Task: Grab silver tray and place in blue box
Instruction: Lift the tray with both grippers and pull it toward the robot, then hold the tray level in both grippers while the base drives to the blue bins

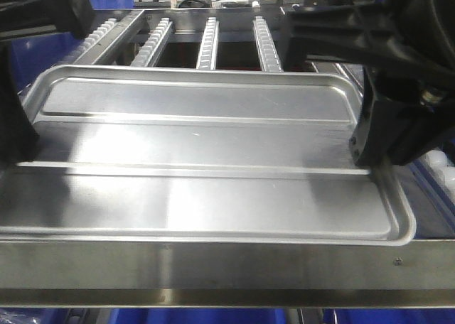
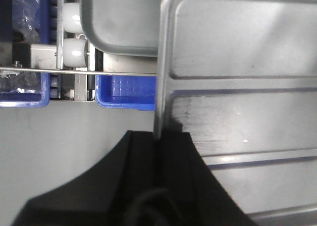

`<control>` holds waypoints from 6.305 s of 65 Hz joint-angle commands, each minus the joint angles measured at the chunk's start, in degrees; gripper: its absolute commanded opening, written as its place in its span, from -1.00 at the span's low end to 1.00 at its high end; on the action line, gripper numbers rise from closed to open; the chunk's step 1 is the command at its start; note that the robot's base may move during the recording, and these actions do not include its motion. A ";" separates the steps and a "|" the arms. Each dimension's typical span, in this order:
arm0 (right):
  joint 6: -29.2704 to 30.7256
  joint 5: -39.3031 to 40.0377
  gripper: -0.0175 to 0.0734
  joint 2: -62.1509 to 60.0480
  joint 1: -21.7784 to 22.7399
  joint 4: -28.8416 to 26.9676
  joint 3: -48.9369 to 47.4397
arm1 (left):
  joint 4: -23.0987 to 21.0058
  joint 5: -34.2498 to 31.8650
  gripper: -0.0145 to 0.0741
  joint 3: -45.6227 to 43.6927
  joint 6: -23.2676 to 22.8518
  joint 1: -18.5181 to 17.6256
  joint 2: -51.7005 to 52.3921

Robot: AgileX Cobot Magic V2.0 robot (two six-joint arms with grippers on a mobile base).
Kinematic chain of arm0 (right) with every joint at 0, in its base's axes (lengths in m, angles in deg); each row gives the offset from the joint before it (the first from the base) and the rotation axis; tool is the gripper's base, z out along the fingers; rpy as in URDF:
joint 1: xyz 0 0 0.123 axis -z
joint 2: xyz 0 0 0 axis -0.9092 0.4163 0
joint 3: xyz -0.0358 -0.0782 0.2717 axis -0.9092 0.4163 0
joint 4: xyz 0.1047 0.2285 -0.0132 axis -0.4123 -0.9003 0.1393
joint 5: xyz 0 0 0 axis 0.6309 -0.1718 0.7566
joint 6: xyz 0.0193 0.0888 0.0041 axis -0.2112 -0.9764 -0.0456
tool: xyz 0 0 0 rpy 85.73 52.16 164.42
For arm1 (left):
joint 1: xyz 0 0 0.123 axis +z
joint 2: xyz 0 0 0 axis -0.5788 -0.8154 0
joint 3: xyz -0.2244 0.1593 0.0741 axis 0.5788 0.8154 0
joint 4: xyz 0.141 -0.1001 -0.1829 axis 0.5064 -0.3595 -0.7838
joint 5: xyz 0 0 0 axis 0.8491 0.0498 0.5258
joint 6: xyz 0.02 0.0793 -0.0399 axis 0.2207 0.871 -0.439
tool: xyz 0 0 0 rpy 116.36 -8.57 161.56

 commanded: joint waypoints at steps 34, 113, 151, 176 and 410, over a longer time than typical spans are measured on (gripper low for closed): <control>-0.19 0.34 -0.50 -1.57 0.01 3.37 -1.37 | 3.85 0.37 -0.91 -1.22 -0.54 -0.39 -0.31; -0.19 0.34 -0.50 -1.57 0.01 3.37 -1.37 | 4.91 0.37 -0.91 -1.22 -2.63 -0.39 -0.31; -0.19 0.34 -0.50 -1.57 0.01 3.37 -1.37 | 4.91 0.37 -0.91 -1.22 -2.63 -0.39 -0.31; -0.19 0.34 -0.50 -1.57 0.01 3.37 -1.37 | 4.91 0.37 -0.91 -1.22 -2.63 -0.39 -0.31; -0.19 -2.12 -0.50 -1.57 0.01 3.37 -1.37 | 3.33 0.37 -0.91 -1.22 -2.63 -0.39 -0.31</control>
